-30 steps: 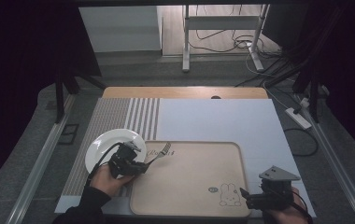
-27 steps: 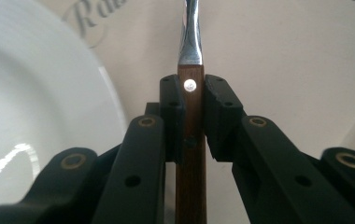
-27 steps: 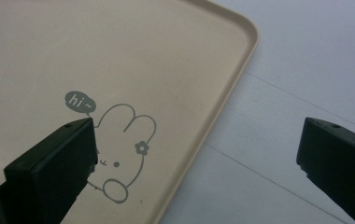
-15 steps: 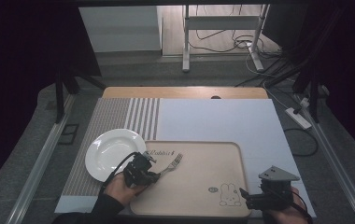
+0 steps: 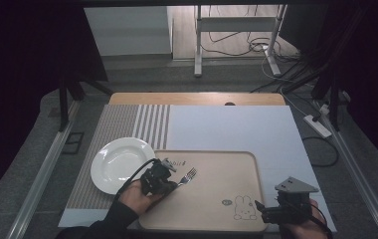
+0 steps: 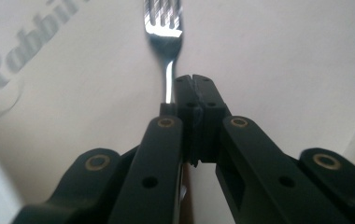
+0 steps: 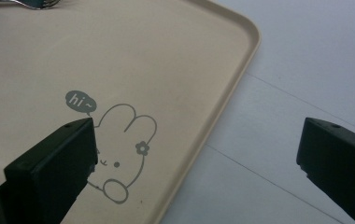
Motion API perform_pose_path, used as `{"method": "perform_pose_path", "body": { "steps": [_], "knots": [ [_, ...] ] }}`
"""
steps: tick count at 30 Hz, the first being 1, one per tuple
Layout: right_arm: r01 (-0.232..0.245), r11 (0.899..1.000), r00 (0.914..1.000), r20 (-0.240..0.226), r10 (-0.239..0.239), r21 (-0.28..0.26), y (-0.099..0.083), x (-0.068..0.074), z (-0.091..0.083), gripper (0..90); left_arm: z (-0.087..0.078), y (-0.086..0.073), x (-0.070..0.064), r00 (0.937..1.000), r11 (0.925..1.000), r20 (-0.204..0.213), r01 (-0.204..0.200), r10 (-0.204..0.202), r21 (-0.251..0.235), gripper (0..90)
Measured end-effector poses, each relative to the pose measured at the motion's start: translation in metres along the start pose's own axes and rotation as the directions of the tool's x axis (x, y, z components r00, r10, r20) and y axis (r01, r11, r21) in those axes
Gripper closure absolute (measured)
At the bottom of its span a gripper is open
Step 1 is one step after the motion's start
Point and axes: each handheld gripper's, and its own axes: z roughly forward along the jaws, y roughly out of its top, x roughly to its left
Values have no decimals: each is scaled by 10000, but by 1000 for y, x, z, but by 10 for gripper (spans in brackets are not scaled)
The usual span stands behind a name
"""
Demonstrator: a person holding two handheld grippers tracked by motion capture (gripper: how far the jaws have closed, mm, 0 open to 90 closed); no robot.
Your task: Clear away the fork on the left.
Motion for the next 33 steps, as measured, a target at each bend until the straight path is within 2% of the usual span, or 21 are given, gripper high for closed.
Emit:
{"method": "perform_pose_path", "body": {
  "steps": [4,5,8,9,14,16,20,23,33],
  "knots": [
    [11,10000,10000,13,-11,-4,0,0,0,0,10,7,-3,9999,9999,26,-151,151,78,890],
    [8,10000,10000,9,-8,-10,0,0,0,0,16,8,-3,9999,9997,5,-143,143,186,890],
    [12,10000,10000,5,-12,-6,0,0,0,0,21,7,-1,9999,9995,21,-111,110,302,890],
    [22,10000,10000,4,-22,-2,0,0,0,0,22,6,1,9999,9998,129,21,-24,203,890],
    [39,10000,10000,-12,-39,-5,0,0,0,0,21,3,7,9991,9995,294,309,-311,83,890],
    [31,10000,10000,-25,-31,-13,0,0,0,0,20,1,11,9991,9991,68,419,-420,57,891],
    [26,10000,10000,-10,-26,-25,0,0,0,0,18,-1,16,9982,9983,-63,589,-589,28,891],
    [50,10000,10000,-41,-50,-24,0,0,0,0,14,-5,25,9962,9965,-242,834,-833,15,890],
    [45,10000,10000,-28,-45,-32,0,0,0,0,8,-14,40,9905,9910,-299,1342,-1342,-22,890]
  ]
}}
